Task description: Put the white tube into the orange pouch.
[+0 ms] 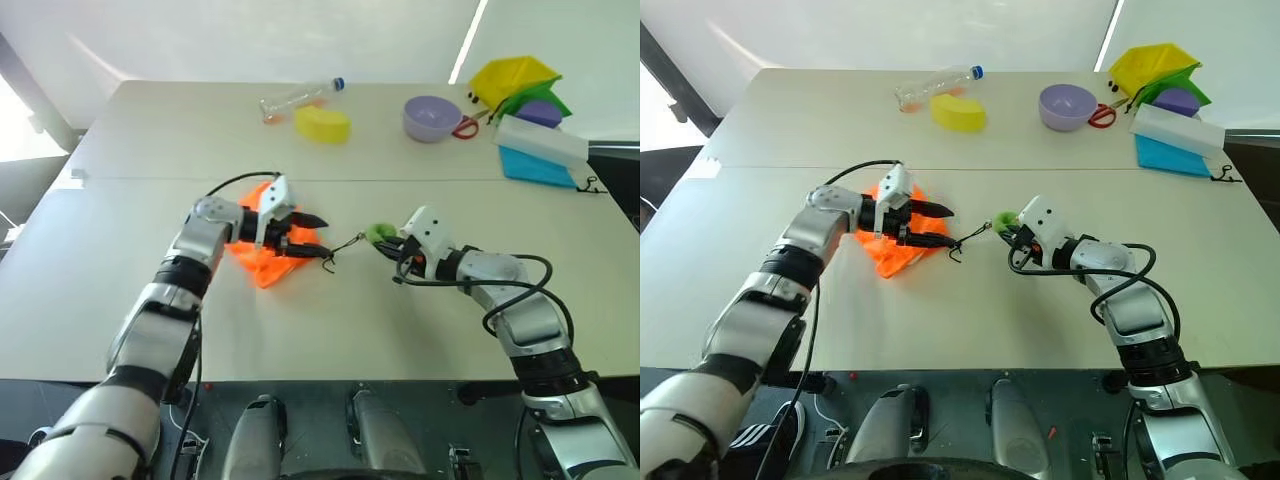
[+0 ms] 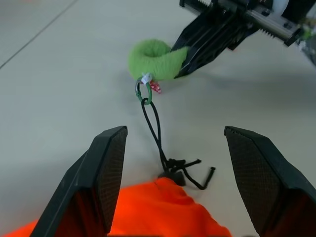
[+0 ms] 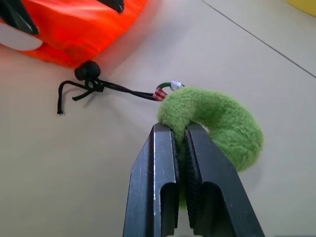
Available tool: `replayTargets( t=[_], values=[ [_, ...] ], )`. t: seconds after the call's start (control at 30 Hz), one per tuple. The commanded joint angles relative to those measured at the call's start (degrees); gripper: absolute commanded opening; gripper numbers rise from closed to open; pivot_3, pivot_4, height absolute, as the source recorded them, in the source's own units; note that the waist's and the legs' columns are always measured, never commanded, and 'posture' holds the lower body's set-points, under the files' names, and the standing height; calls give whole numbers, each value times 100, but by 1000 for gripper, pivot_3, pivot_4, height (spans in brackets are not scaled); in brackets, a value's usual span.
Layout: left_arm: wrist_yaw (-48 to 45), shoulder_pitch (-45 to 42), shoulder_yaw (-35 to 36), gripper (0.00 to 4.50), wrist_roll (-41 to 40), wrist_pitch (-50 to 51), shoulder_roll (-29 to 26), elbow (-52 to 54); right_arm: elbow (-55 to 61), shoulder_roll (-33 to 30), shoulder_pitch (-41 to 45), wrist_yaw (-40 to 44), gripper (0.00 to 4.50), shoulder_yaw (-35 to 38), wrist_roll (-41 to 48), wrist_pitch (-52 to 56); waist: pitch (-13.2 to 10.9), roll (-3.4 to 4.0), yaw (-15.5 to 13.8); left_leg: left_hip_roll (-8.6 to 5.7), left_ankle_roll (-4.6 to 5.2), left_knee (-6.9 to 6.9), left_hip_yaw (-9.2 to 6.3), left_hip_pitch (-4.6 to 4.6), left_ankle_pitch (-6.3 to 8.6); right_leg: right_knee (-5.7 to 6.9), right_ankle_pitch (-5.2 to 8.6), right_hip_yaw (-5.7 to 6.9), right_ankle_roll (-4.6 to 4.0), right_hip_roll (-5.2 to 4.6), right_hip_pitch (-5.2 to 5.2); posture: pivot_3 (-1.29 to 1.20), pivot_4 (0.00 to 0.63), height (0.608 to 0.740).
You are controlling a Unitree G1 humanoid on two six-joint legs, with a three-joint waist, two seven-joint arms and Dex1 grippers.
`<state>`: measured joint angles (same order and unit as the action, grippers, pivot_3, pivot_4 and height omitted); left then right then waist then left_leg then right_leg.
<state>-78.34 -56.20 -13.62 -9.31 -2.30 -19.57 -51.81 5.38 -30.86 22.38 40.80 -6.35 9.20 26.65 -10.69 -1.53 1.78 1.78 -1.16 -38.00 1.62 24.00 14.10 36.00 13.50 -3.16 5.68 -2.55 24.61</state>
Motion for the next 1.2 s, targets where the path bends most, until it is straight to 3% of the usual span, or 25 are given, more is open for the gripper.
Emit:
replayTargets(
  t=[0.03, 0.37, 0.43, 0.57, 1.03, 1.13, 1.2],
  values=[
    [-212, -345, -88, 3348, 362, -315, 104, -637, 178, 28, 33, -56, 0, 75, -3, -104, 0, 0, 19, 1, 1, 2, -3, 5, 0, 2, -3, 1, 8, 1, 6, 0, 150, 740],
    [-218, -940, -447, 3348, 1418, -1034, 370, -1615, 271, 31, 6, -152, 0, 94, 7, -83, 0, 0, -39, 1, 1, -2, -18, 27, 0, 8, -10, 10, 21, 8, 19, 0, 150, 740],
    [-245, -980, -495, 2834, 1573, -1092, 362, -1683, 269, 31, 8, -162, 0, 96, 10, -81, 0, 0, -60, 1, 1, -2, -18, 26, 0, 9, -10, 10, 22, 9, 20, 0, 150, 740],
    [-124, -1096, -533, 2834, 1865, -1077, 323, -1827, 255, 8, -4, -163, 0, 91, -9, -106, 0, 0, -74, 1, 1, -2, -20, 26, 0, 10, -10, 10, 22, 10, 19, 0, 150, 740],
    [-308, -1234, -184, 2834, 1798, -675, 510, -1952, 224, 28, 33, -177, 0, 78, -20, -115, 0, 0, -79, 2, 1, -8, -21, 26, 0, 15, -11, 10, 23, 11, 19, 0, 150, 740],
    [-295, -1223, -120, 1992, 1800, -602, 529, -1946, 237, 18, 24, -180, 0, 79, -27, -109, 0, 0, -86, 2, 1, -8, -21, 26, 0, 15, -11, 10, 24, 11, 19, 0, 150, 740],
    [-352, -1226, -33, 996, 1741, -484, 553, -1934, 246, 8, 17, -179, 0, 77, -33, -108, 0, 0, -84, 1, 1, -8, -21, 26, 0, 15, -11, 10, 24, 11, 19, 0, 150, 740]
  ],
)
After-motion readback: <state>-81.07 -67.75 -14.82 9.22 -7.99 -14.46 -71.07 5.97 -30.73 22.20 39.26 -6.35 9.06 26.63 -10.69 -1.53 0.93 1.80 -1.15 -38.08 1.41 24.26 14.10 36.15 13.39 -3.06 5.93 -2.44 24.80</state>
